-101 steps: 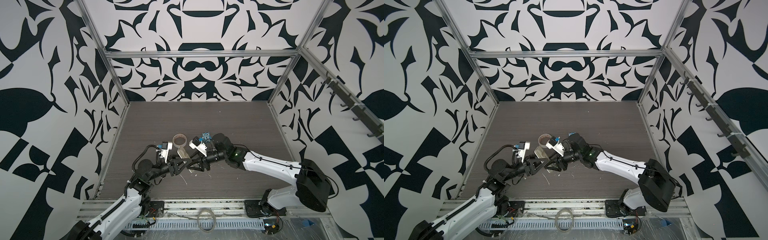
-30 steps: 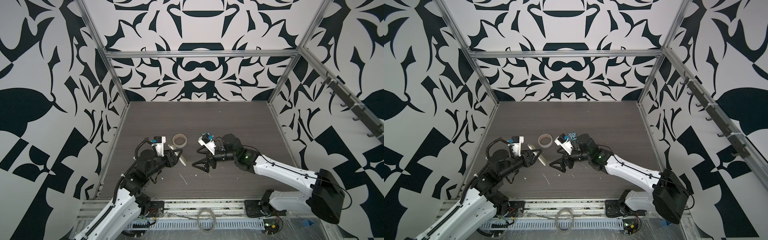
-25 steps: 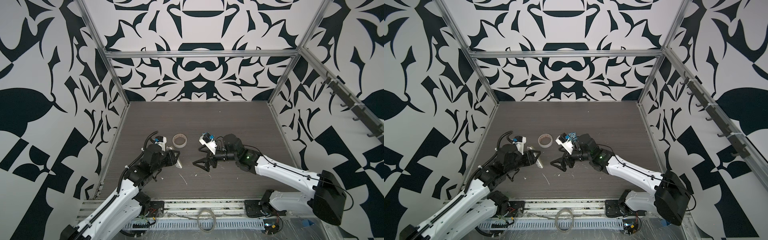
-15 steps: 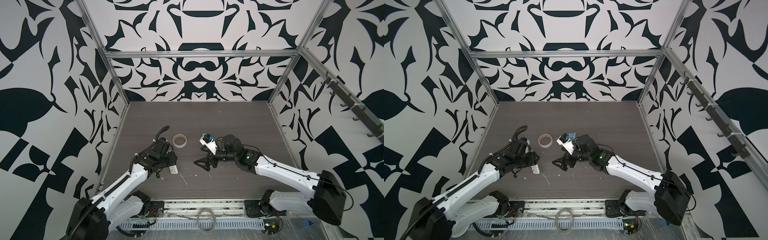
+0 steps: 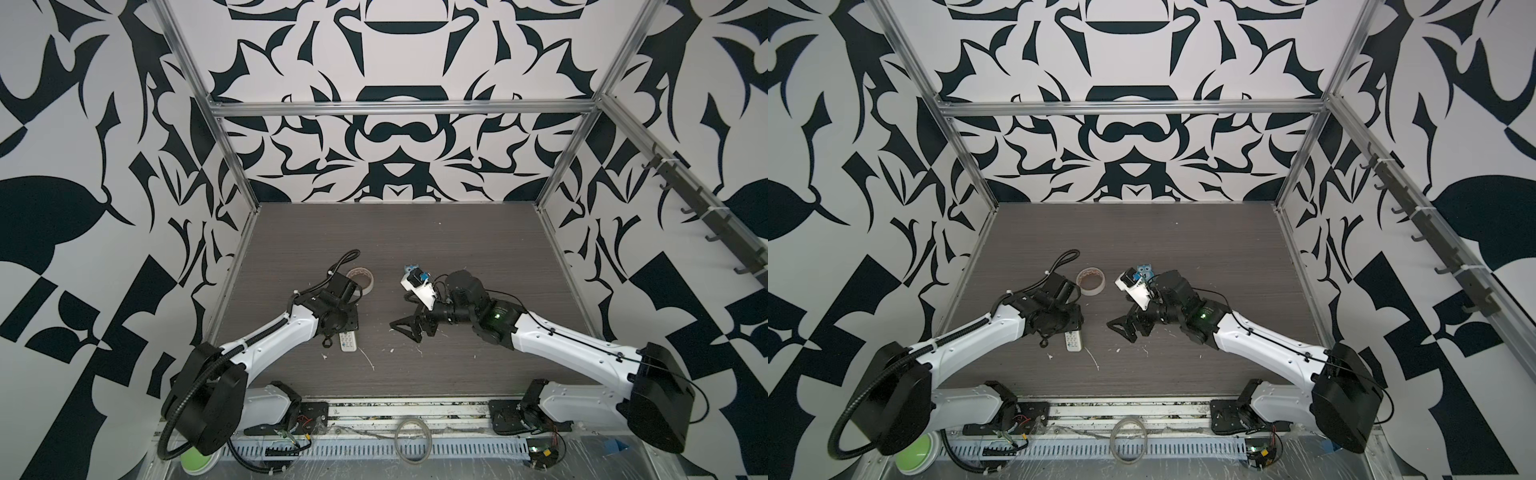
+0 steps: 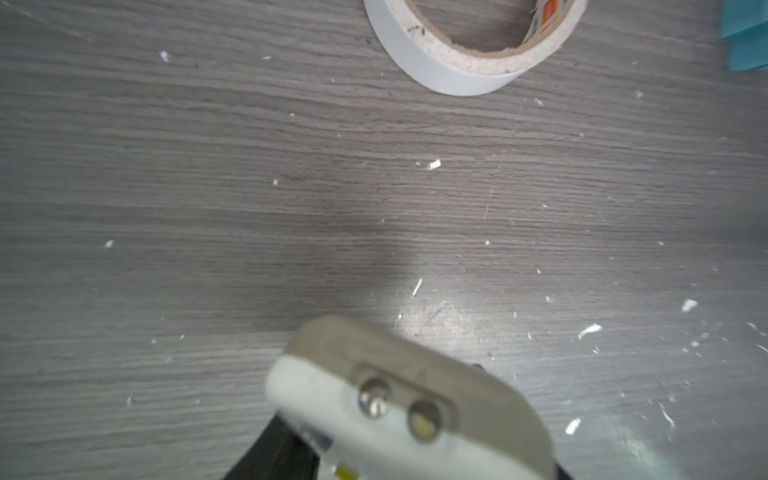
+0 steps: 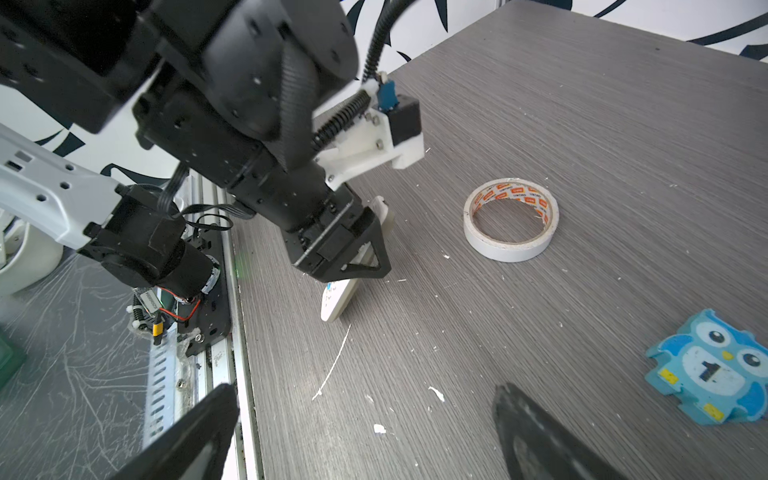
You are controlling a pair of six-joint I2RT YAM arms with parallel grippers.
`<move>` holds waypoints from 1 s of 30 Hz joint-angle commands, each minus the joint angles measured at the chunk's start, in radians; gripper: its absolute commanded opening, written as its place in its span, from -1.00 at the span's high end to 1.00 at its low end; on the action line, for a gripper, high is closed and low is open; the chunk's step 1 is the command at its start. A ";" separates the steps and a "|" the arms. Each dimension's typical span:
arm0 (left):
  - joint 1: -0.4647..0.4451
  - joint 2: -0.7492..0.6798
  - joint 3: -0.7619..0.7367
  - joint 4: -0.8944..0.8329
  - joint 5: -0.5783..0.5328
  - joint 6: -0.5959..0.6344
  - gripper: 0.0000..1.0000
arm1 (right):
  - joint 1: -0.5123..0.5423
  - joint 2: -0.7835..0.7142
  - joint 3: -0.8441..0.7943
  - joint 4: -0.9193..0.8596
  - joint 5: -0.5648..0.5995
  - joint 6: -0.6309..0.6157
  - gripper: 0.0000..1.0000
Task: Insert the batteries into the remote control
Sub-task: 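Lower the white remote face up onto the table with the left gripper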
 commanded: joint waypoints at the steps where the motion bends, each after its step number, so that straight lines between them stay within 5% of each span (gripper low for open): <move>1: -0.010 0.047 0.033 -0.016 -0.039 -0.001 0.96 | -0.004 -0.020 0.000 0.006 0.019 -0.014 -0.99; 26: -0.088 0.212 0.042 0.079 -0.107 -0.114 0.63 | -0.011 -0.041 -0.029 0.003 0.046 -0.015 -0.99; 30: -0.099 0.207 0.045 0.064 -0.114 -0.120 0.35 | -0.012 -0.039 -0.028 0.006 0.045 -0.015 -0.99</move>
